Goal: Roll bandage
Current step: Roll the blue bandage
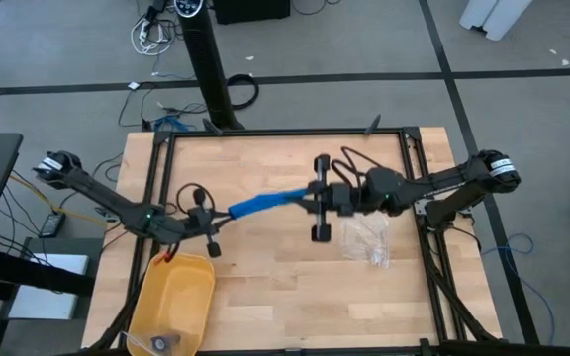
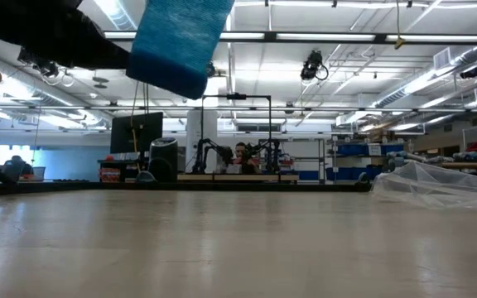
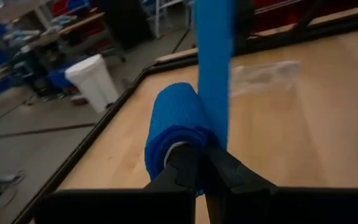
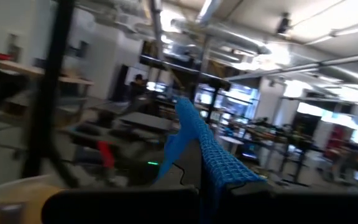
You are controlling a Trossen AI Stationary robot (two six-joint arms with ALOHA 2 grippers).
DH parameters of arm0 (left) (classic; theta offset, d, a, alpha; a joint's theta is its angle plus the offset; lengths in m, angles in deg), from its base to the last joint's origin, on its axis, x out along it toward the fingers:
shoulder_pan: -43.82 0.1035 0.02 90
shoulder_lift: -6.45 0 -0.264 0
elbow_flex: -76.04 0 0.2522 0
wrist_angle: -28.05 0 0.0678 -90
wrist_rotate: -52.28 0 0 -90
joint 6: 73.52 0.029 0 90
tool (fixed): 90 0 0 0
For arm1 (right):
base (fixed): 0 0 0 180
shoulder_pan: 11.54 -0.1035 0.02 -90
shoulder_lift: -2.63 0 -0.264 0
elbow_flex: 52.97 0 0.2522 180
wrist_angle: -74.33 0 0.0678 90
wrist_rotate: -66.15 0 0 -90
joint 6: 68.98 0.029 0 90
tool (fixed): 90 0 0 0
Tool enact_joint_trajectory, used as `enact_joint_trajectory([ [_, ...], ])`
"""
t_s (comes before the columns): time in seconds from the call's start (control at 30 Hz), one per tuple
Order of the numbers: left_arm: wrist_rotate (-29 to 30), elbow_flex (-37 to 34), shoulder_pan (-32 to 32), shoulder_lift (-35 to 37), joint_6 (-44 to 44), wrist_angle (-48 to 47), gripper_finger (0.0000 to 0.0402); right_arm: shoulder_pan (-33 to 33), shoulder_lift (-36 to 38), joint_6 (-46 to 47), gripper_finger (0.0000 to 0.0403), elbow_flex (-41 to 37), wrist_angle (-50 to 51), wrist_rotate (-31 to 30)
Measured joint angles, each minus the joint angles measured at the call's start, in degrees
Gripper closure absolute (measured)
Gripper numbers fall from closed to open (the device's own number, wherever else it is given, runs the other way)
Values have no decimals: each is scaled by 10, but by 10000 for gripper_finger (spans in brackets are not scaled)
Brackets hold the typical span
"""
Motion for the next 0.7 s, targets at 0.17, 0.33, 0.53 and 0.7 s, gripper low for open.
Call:
enact_joint_trajectory([
  [0.17,-7,36,-37,-54,10,25,389,54,0,1,403,0,-1,0],
  [0.33,-7,108,-83,-109,55,26,389,103,0,17,403,0,0,22],
  [0.53,-37,196,-116,-176,104,26,389,152,0,52,403,0,4,60],
  [0.7,-49,248,-129,-223,141,21,389,178,0,86,403,0,22,93],
])
